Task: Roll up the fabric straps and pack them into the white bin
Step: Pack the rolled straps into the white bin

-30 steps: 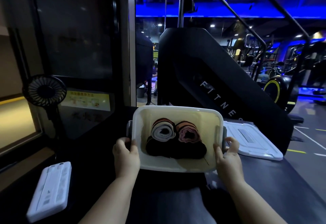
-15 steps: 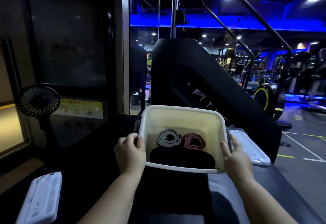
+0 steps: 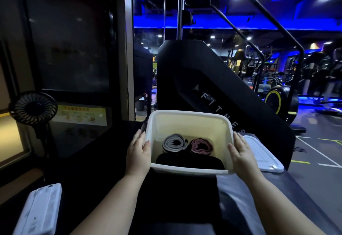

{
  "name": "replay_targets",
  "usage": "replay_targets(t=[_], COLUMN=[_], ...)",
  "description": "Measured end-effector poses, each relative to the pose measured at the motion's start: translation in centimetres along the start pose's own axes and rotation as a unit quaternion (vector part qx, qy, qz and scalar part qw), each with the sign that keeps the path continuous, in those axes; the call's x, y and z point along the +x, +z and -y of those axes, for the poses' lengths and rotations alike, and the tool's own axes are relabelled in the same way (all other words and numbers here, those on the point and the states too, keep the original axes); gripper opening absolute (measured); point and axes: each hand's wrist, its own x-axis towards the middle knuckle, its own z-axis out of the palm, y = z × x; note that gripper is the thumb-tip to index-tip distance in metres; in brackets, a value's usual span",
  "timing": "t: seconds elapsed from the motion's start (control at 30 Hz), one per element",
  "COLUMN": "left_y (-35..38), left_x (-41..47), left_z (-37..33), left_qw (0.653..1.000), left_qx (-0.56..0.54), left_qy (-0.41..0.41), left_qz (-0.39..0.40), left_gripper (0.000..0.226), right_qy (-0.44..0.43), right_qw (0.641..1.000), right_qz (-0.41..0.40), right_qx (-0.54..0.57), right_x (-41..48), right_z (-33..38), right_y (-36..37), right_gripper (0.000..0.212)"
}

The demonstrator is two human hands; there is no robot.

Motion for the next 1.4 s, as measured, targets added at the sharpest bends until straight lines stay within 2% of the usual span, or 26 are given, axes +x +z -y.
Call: replay_targets(t=[0.23, 0.43, 0.63, 0.87, 1.07, 1.2, 1.23, 1.33, 1.4], left_y=[-0.4, -0.9, -2.0, -2.9, -3.2, -3.2, -3.0, -2.4, -2.2], left_x=[0.4, 0.0, -1.5, -2.3, -1.9, -1.3, -1.0, -0.2, -0.1], left_z=[-0.8, -1.7, -2.1, -1.9, -3.0, -4.6, -4.9, -4.8, -4.2], left_qw=[0.999, 0.999, 0.999, 0.999, 0.987, 0.993, 0.994, 0.991, 0.989], left_qx=[0.008, 0.015, 0.017, 0.033, 0.158, 0.111, 0.102, 0.122, 0.129], left_qy=[0.002, -0.003, 0.012, -0.004, 0.010, 0.000, -0.004, -0.012, -0.021], left_qz=[-0.043, -0.039, -0.029, -0.021, 0.012, 0.039, 0.041, 0.052, 0.065], left_gripper=[0.034, 0.031, 0.026, 0.025, 0.030, 0.056, 0.058, 0.049, 0.046], right_qy=[-0.016, -0.014, 0.030, 0.034, 0.039, 0.022, 0.013, 0.012, 0.021], right_qw=[0.999, 0.998, 0.993, 0.992, 0.993, 0.994, 0.995, 0.998, 0.996], right_qz=[-0.027, -0.019, -0.025, -0.004, 0.013, 0.030, 0.029, 0.056, 0.085], right_qx=[-0.018, -0.060, -0.113, -0.118, -0.111, -0.100, -0.091, -0.003, 0.023], right_x=[0.0, -0.4, -1.4, -1.7, -2.3, -2.6, -2.7, -2.9, -2.8], right_z=[0.1, 0.8, 1.0, 1.0, 1.1, 0.9, 0.9, 1.1, 1.4], right_y=[-1.1, -2.7, -3.4, -3.3, -3.3, -3.8, -3.8, -4.1, -4.1], right_gripper=[0.035, 0.016, 0.008, 0.016, 0.008, 0.024, 0.032, 0.075, 0.080])
